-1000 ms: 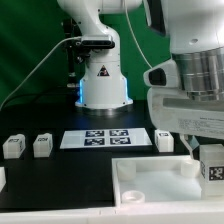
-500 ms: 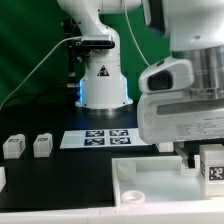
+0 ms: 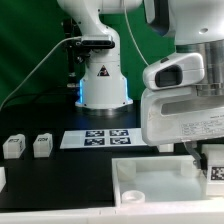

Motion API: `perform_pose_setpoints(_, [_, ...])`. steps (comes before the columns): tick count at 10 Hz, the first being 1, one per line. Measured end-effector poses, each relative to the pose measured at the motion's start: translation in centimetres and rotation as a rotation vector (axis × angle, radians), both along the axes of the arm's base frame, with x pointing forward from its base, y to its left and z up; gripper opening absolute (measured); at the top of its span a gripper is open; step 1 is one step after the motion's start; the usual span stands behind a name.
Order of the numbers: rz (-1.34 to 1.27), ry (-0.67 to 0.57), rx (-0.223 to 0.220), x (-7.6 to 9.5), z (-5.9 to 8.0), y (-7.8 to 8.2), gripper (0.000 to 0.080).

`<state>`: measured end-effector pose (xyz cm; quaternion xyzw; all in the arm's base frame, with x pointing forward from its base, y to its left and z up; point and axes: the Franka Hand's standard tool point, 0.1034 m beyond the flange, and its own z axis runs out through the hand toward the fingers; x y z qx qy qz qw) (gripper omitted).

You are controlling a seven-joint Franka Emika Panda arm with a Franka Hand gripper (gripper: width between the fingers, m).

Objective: Assemble one leg

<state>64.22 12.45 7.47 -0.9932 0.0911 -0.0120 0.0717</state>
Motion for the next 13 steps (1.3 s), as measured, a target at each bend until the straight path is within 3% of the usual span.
perform_pose_setpoints(1, [-0.133, 0.019, -0.002, 0.0, -0.1, -0.5, 0.0317])
perform_pose_setpoints(4, [-0.475, 0.066, 0.010, 0.0, -0.2, -0.9, 0.0313])
perform_pose_setpoints(6, [-0.758, 0.107, 0.044, -0.1, -0.4, -1.4, 0.0312])
perform_pose_setpoints(7, [-0.921, 0.133, 0.081, -0.3, -0.5, -1.6, 0.0310])
perform_pose_setpoints(9, [-1.350, 0.171, 0.217, -1.0, -0.8, -1.8, 0.0310])
perform_pose_setpoints(11, [-1.410, 0.187, 0.233, -1.2, -0.9, -1.5, 0.0310])
perform_pose_setpoints(12, [-1.357, 0.175, 0.229, -1.2, -0.9, -1.5, 0.0384])
perform_pose_setpoints(13, [-1.291, 0.171, 0.217, -1.5, -1.0, -1.1, 0.0384])
